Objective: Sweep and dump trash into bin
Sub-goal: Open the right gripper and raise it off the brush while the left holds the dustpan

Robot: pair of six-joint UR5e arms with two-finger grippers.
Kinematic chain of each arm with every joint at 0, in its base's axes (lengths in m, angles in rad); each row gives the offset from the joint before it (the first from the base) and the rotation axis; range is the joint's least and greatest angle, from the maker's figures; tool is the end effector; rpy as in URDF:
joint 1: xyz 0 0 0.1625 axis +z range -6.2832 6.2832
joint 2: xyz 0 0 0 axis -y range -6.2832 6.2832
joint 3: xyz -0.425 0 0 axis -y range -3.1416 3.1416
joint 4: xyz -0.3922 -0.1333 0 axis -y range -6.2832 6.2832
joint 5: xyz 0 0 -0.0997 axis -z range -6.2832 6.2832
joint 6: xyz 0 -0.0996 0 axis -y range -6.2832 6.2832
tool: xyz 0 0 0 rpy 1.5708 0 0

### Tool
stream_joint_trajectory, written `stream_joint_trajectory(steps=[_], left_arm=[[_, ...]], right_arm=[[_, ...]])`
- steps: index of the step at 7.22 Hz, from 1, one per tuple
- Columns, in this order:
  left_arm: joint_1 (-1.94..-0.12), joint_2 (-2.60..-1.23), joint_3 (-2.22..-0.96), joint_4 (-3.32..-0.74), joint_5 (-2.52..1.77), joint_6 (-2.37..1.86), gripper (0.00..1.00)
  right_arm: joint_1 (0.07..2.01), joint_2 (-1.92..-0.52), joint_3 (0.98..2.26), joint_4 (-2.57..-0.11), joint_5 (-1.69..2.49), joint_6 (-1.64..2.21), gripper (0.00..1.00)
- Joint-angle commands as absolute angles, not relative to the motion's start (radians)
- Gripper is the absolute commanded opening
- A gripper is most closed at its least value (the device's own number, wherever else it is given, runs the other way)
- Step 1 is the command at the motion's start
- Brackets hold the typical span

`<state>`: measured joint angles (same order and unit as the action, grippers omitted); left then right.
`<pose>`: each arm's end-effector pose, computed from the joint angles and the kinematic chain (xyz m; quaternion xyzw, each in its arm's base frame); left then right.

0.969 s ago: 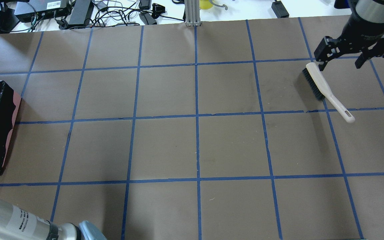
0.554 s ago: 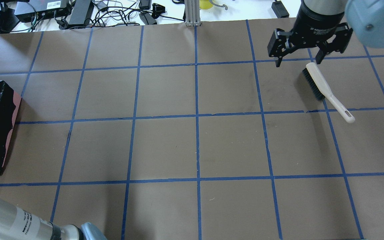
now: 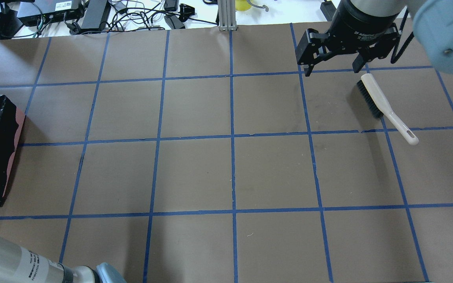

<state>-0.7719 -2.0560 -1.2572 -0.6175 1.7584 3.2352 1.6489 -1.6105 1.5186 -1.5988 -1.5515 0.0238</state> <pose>0.4390 -0.5874 0.4723 0.8516 0.3514 0.2418 0.3048 0.1726 -0.4725 0.5362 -0.0277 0.9978 -0.0593 0.0127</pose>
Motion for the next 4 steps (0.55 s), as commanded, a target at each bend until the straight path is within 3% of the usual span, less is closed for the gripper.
stream_joint_trajectory(steps=[1,4], left_arm=[[-0.773,-2.054,-1.243,-0.623,1.764,3.243,0.00],[-0.828,-2.056,-1.122,-0.862,1.769,3.104,0.00]], right_arm=[[1.649,-1.631,1.540,-1.578,-1.545,-0.001,1.00],[1.648,-1.626,1.543,-1.607,-1.546,-0.003,1.00]])
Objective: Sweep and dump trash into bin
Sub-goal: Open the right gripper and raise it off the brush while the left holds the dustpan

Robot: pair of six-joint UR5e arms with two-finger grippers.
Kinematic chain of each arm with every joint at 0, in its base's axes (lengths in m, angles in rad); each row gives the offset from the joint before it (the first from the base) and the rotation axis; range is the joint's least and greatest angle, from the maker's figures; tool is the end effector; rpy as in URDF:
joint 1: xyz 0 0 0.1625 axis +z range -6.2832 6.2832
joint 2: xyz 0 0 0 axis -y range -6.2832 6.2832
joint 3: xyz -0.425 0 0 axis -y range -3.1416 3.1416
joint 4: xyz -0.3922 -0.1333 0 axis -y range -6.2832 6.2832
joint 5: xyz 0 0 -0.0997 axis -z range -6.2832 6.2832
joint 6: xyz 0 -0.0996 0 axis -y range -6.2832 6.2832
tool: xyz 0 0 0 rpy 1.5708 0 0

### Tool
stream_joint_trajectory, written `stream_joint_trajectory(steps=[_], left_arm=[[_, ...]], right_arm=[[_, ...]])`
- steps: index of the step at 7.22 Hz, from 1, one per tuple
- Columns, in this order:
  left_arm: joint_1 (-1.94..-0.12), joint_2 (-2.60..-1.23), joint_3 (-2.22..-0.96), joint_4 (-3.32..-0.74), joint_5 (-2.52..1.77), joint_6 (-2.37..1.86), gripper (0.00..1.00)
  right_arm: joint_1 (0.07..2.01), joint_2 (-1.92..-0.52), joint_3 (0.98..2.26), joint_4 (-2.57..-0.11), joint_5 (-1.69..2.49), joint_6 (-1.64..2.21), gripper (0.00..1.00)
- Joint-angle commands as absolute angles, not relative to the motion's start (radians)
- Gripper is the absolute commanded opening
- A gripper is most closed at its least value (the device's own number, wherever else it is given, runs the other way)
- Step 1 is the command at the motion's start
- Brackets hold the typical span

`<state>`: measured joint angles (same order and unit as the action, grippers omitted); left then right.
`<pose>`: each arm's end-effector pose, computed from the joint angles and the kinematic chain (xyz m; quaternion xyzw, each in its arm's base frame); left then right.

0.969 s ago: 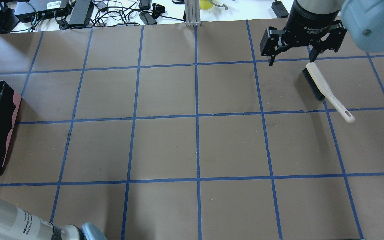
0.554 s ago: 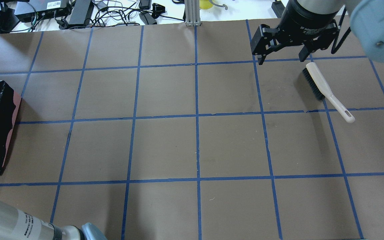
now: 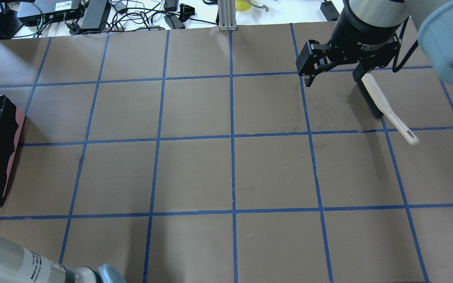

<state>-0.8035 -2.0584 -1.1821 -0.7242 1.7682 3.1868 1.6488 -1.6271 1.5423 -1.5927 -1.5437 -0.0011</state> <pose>0.4241 -0.6036 0.4954 0.8540 0.3609 0.2279 0.2976 0.1727 -0.4646 0.5317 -0.0402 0.9977 -0.0528 0.0156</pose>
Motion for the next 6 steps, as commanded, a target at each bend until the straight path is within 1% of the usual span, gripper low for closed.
stream_joint_trajectory(steps=[1,2,3,4,6], left_arm=[[-0.844,-2.056,-1.058,-1.026,1.760,3.006,0.00],[-0.873,-2.062,-1.016,-1.128,1.756,2.914,0.00],[-0.918,-2.054,-1.009,-1.203,1.750,2.761,0.00],[-0.984,-2.049,-1.012,-1.288,1.753,2.614,0.00],[-1.090,-2.077,-1.032,-1.337,1.746,2.379,0.00]], right_arm=[[1.643,-1.629,1.545,-1.606,-1.549,-0.018,1.00],[1.637,-1.628,1.543,-1.609,-1.548,-0.037,1.00],[1.623,-1.629,1.543,-1.606,-1.548,-0.047,1.00],[1.611,-1.629,1.543,-1.612,-1.545,-0.072,1.00],[1.608,-1.629,1.543,-1.615,-1.543,-0.075,1.00]])
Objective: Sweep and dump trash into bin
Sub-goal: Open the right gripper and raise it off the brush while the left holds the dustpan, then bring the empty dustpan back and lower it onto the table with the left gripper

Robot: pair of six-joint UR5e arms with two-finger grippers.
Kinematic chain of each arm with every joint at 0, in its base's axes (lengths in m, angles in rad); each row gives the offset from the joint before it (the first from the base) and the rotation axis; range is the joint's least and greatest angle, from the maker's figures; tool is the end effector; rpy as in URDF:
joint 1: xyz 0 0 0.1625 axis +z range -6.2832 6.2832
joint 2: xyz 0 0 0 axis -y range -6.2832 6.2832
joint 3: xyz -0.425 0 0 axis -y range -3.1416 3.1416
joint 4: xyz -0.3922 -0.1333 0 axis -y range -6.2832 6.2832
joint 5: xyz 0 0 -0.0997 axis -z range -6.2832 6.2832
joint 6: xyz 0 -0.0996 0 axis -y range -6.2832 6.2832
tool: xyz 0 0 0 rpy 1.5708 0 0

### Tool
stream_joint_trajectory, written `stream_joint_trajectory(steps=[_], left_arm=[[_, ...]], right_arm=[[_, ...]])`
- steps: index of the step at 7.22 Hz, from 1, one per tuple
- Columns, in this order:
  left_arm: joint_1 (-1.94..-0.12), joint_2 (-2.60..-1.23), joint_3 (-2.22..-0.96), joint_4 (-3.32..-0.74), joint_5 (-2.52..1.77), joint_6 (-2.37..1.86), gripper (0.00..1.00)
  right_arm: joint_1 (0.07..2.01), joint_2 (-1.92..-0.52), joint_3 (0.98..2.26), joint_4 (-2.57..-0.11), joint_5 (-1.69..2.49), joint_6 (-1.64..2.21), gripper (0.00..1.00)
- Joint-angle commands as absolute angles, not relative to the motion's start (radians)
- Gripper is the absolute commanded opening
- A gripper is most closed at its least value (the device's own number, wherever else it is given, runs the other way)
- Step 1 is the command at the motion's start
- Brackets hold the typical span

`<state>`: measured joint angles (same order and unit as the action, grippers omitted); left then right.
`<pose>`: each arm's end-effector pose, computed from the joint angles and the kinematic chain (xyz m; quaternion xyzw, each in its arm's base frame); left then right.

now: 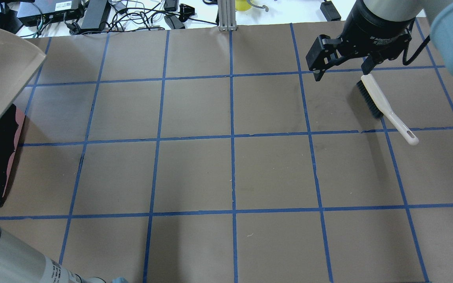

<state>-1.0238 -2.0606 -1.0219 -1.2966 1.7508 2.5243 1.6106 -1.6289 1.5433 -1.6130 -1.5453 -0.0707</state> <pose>0.2747 -0.6731 0.5007 0.8122 0.5525 0.0828 0.1682 0.1547 -0.4719 0.5343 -0.0559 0.9963 -0.0640 0.0117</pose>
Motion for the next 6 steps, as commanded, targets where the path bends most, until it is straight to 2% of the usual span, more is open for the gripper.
stream_joint_trajectory(steps=[1,6], left_arm=[[-1.138,-2.086,-1.054,-1.344,1.706,2.267,0.00],[-1.302,-2.175,-1.173,-1.357,1.649,1.866,0.00]], right_arm=[[1.608,-1.629,1.543,-1.617,-1.537,-0.074,1.00],[1.608,-1.629,1.546,-1.617,-1.542,-0.061,1.00]])
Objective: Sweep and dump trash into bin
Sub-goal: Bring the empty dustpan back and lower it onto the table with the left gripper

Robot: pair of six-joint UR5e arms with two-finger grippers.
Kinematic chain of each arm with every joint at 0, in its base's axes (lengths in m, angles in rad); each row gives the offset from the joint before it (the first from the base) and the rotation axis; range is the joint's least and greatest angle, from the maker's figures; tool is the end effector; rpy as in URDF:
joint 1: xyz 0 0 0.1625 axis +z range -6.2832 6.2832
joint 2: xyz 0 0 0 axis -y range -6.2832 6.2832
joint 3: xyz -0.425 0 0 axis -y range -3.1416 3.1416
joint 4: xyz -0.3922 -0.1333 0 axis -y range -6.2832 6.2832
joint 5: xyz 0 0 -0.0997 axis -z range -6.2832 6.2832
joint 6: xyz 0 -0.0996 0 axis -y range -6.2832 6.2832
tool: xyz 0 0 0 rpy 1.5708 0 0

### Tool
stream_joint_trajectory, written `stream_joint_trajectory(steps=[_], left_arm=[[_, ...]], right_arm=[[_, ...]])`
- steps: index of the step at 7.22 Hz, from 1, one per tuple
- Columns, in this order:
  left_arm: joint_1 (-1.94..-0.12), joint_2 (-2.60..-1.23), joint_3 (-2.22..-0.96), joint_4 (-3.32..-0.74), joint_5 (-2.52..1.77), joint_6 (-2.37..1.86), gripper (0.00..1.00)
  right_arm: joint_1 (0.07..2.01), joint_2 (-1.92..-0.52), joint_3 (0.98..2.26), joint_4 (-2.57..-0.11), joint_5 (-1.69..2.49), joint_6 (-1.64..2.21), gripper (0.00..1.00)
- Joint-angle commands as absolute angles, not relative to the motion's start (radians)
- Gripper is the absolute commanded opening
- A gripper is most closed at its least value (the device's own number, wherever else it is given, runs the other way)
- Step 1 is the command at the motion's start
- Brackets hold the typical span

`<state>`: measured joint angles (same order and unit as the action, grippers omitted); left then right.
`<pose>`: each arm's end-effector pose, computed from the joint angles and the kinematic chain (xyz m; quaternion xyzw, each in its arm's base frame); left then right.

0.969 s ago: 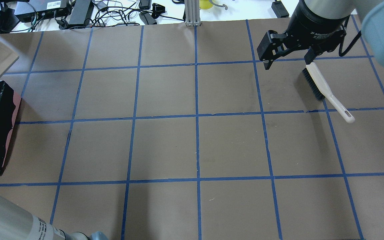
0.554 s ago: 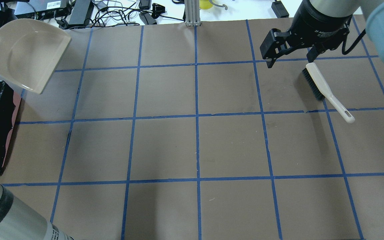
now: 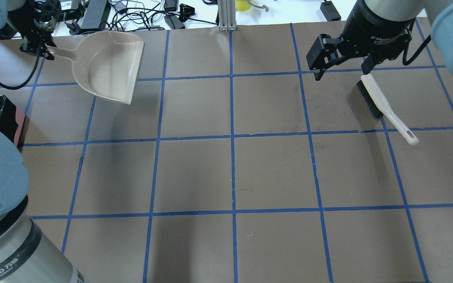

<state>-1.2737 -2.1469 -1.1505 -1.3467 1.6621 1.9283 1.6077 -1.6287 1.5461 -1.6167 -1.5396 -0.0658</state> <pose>0.0935 -0.7298 0.3659 0.7259 0.6855 0.0258 0.0508 0.1539 -0.4725 0.5332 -0.0522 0.9964 -0.0644 0.0146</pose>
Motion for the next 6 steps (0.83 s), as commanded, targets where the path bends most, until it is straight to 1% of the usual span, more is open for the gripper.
stream_joint_trajectory(steps=[1,3,6], left_arm=[[-1.325,-2.190,-1.183,-1.358,1.648,1.824,0.00],[-1.382,-2.232,-1.201,-1.344,1.657,1.776,0.00],[-1.379,-2.233,-1.233,-1.344,1.651,1.776,0.00]], right_arm=[[1.608,-1.631,1.546,-1.617,-1.546,-0.061,1.00],[1.608,-1.628,1.546,-1.617,-1.548,-0.072,1.00],[1.608,-1.626,1.546,-1.618,-1.548,-0.072,1.00]])
